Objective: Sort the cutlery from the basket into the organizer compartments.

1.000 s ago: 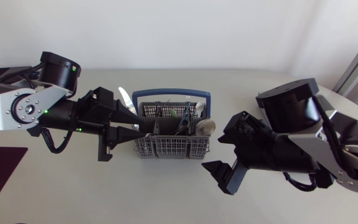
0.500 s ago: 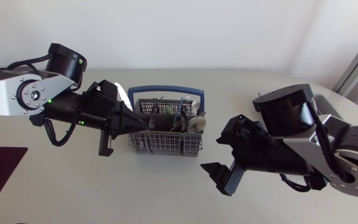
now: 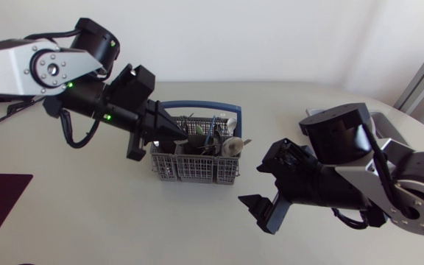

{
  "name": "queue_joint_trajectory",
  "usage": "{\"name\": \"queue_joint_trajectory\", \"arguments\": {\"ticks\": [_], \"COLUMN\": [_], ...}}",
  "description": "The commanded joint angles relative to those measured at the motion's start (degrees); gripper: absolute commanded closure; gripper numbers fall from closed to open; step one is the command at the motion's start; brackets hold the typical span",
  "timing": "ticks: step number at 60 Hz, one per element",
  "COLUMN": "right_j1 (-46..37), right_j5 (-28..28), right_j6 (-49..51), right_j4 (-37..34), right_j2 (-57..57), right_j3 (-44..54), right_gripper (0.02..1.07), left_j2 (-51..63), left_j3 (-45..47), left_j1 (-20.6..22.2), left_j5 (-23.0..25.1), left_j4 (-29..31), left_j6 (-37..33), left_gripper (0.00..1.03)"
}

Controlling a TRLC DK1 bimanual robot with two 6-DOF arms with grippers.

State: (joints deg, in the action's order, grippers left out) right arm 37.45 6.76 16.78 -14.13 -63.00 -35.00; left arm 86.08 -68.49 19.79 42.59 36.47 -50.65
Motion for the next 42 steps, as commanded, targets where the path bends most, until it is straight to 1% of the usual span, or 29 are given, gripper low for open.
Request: {"name": "queue_joint_trajectory", "arguments": {"ticks": [1, 4, 8, 9, 14, 18, 21, 30, 31, 34, 37, 42], "right_j1": [0.5, 0.5, 0.5, 0.5, 0.5, 0.6, 0.7, 1.3, 1.4, 1.6, 1.7, 1.8], "right_j5": [-0.4, -0.4, -0.4, -0.4, -0.4, -0.4, -0.4, -0.4, -0.4, -0.6, -0.9, -1.1], "right_j6": [0.8, 0.8, 0.8, 0.8, 0.8, 0.7, 0.7, 0.5, 0.5, 0.4, 0.3, 0.3], "right_j4": [0.2, 0.1, 0.0, 0.0, -0.3, -0.4, -0.4, -0.8, -0.9, -1.3, -1.7, -2.0], "right_j2": [0.8, 0.9, 1.0, 1.1, 1.3, 1.4, 1.4, 1.7, 1.7, 2.0, 2.2, 2.7], "right_j3": [1.9, 2.0, 2.0, 2.0, 2.0, 2.0, 2.0, 1.8, 1.8, 1.7, 1.6, 1.5], "right_gripper": [0.07, 0.07, 0.07, 0.07, 0.07, 0.07, 0.07, 0.07, 0.07, 0.07, 0.07, 0.07], "left_j2": [5.1, 6.8, 7.8, 8.1, 9.4, 10.9, 11.7, 15.0, 15.8, 17.5, 18.5, 18.4], "left_j3": [-8.2, -11.3, -13.8, -14.9, -18.7, -22.0, -23.9, -28.4, -29.3, -31.3, -33.1, -33.7], "left_j1": [1.0, 1.2, 1.7, 1.7, 2.2, 2.1, 2.0, 1.3, 0.9, 0.4, -0.1, -0.2], "left_j5": [0.0, -0.6, -2.2, -2.9, -5.3, -6.1, -6.2, -6.0, -6.0, -5.2, -3.2, -2.9], "left_j4": [5.1, 8.0, 9.6, 10.1, 13.2, 15.7, 17.8, 20.7, 21.0, 23.0, 25.9, 26.6], "left_j6": [3.5, 4.6, 6.9, 8.6, 12.6, 15.7, 16.6, 21.8, 23.5, 24.5, 25.0, 26.4], "left_gripper": [1.0, 1.0, 1.0, 1.0, 1.0, 1.0, 1.0, 1.0, 1.0, 1.0, 1.0, 1.0]}}
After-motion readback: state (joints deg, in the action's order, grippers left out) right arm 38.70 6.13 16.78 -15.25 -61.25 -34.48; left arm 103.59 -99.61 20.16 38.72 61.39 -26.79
